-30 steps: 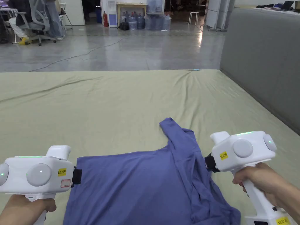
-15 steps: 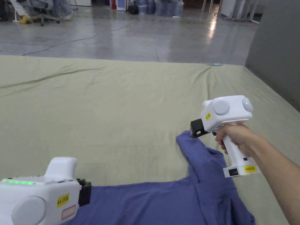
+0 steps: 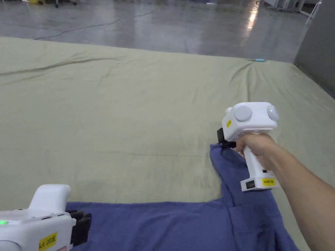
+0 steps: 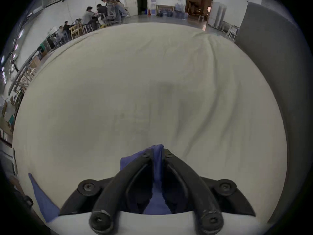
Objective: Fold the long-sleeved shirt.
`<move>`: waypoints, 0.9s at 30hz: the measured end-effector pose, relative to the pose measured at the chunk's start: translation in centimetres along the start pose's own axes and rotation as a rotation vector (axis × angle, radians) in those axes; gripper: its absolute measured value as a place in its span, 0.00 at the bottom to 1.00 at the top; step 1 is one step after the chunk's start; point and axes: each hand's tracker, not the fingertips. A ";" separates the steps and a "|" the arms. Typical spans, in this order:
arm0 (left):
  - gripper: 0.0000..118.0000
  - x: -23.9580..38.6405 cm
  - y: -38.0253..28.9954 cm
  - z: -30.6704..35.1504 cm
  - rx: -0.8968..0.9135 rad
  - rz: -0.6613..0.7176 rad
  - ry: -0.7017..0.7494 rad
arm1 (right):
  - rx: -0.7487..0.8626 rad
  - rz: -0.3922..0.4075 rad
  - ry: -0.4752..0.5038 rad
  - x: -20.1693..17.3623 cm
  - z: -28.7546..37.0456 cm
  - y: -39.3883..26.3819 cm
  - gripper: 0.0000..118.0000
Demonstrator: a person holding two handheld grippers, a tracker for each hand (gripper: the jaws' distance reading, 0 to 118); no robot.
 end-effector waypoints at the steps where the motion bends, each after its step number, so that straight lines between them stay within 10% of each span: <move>1: 0.00 0.1 -0.1 0.4 -0.002 -0.009 0.004 | 0.011 0.012 0.017 0.0 1.4 -0.5 0.03; 12: 0.00 3.8 -3.4 10.2 0.054 -0.072 -0.039 | 0.196 0.133 0.092 -1.3 22.2 -18.0 0.03; 24: 0.00 7.2 -8.7 14.2 -0.002 -0.095 -0.078 | -0.019 0.032 0.031 -3.3 17.7 -32.8 0.04; 27: 0.00 7.2 -9.5 14.4 -0.009 -0.084 -0.093 | 0.021 -0.004 0.024 -2.9 17.9 -33.3 0.30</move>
